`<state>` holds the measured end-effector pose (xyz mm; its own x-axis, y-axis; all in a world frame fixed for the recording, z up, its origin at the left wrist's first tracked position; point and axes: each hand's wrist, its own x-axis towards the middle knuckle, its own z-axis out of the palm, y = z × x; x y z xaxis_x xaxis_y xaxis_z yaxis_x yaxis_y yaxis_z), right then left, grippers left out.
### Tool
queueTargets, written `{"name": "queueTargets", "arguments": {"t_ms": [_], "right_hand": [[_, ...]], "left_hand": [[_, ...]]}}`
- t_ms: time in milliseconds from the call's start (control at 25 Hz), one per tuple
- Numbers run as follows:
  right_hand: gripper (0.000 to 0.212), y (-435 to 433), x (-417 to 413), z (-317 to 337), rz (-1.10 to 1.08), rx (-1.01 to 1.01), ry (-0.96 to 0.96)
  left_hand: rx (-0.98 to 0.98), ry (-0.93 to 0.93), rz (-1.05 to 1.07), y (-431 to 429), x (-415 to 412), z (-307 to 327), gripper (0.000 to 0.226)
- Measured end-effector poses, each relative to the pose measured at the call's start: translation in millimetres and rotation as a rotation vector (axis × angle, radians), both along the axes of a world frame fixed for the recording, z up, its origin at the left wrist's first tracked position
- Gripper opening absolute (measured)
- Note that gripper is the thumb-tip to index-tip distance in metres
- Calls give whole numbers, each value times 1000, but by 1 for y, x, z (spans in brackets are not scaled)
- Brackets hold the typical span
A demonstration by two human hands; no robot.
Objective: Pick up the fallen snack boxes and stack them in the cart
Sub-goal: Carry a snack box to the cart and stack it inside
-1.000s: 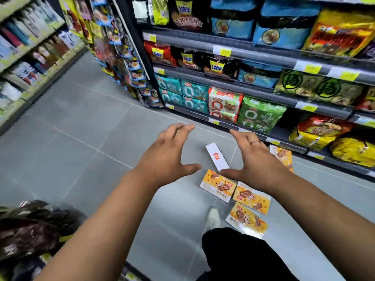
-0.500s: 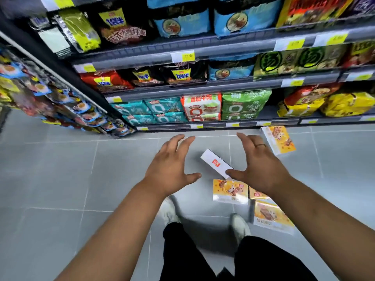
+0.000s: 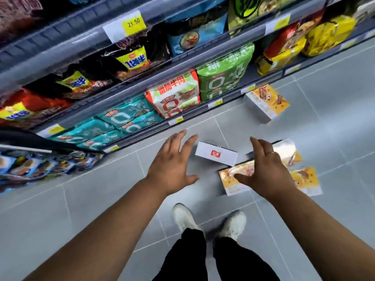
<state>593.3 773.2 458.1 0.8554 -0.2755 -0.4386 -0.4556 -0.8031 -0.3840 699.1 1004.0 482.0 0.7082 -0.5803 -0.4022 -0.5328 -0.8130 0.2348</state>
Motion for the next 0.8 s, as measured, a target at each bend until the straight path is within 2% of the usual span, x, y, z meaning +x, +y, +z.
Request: {"name": "queueTargets", "arguments": {"t_ms": [320,520,680,800], "right_hand": [[114,2,-6,-228,1,-99,131],[117,-9,0,-366,-20,-81,112],[119,-14,13,-434,9,-84,163],[108,-17,26,-466,23,-83,133]], "left_hand": [[7,-24,-55,-20,20,-226,115],[60,-31,-92,-29,34,-371,120],[171,19,-119,-39,56,-447,124],[231,71,-132,-48,69,-482,117]]}}
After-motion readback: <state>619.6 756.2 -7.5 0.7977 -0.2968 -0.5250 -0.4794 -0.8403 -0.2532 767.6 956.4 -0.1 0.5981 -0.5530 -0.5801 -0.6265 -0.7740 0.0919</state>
